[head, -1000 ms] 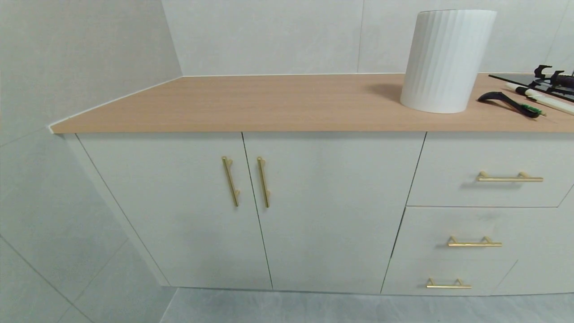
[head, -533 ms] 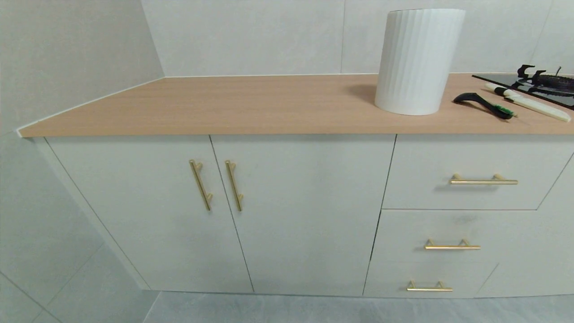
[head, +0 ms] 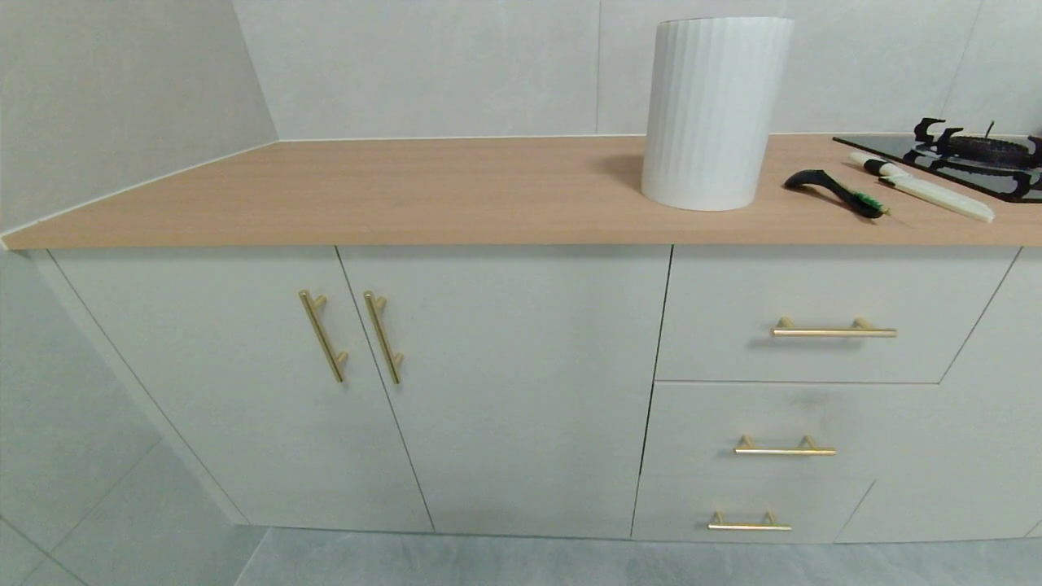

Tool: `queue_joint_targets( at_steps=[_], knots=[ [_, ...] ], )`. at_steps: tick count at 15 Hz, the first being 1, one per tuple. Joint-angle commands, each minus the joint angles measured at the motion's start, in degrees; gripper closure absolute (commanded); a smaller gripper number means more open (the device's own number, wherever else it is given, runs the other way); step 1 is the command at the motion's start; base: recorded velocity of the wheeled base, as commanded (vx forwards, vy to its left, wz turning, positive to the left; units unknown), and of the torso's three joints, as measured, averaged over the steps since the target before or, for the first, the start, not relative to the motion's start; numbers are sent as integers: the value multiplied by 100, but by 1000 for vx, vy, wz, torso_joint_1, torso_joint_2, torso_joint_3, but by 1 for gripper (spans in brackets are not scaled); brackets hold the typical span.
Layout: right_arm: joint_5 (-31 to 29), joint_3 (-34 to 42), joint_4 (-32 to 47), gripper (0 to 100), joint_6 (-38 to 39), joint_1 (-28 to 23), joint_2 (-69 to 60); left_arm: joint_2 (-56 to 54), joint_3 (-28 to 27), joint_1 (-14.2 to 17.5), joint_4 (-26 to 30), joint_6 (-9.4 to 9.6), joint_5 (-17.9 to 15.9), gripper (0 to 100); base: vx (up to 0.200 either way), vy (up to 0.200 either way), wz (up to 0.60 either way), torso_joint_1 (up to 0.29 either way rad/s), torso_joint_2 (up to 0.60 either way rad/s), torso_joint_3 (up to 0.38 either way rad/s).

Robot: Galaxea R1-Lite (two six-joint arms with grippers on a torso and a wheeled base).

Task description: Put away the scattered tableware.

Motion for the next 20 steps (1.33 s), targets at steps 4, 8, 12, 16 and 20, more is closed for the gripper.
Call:
queue_joint_targets(
  at_steps=[4,8,12,16,20],
  knots=[
    [5,0,-1,0,-1,2,9,7,1,2,-2,-8,2,0,-100,0,0,1,2,2],
    [5,0,-1,0,-10,2,9,7,1,2,-2,-17,2,0,-100,0,0,-1,2,4],
    [5,0,-1,0,-1,2,9,7,1,2,-2,-17,2,0,0,0,0,0,0,0],
    [75,-378,-19,0,-19,46,360,7,1,2,-2,-17,11,0,0,0,0,0,0,0],
    [295,-1731,-19,0,-107,240,3384,7,1,2,-2,-17,11,0,0,0,0,0,0,0]
  ],
)
